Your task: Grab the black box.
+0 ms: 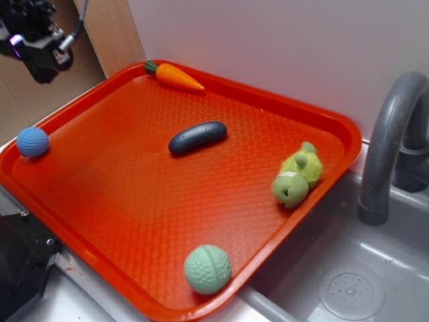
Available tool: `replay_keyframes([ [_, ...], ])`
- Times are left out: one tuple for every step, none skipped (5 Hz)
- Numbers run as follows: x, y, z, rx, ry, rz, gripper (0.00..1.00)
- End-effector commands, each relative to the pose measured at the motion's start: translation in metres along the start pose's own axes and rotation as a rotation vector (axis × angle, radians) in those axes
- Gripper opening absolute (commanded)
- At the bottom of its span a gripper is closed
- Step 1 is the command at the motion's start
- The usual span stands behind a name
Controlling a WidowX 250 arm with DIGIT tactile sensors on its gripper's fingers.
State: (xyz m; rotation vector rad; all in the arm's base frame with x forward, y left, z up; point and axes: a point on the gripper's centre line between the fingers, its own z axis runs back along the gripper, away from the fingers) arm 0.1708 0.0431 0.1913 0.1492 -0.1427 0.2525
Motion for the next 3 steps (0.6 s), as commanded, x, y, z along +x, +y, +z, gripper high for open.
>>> replay_keyframes([
  [-0.001, -0.009, 0.013, 0.019, -0.018, -0.068, 0.0],
  [0.004, -0.008, 0.001, 0.012, -0.002, -0.049, 0.0],
  [0.01, -0.007, -0.001, 0.006, -0.012, -0.072, 0.0],
])
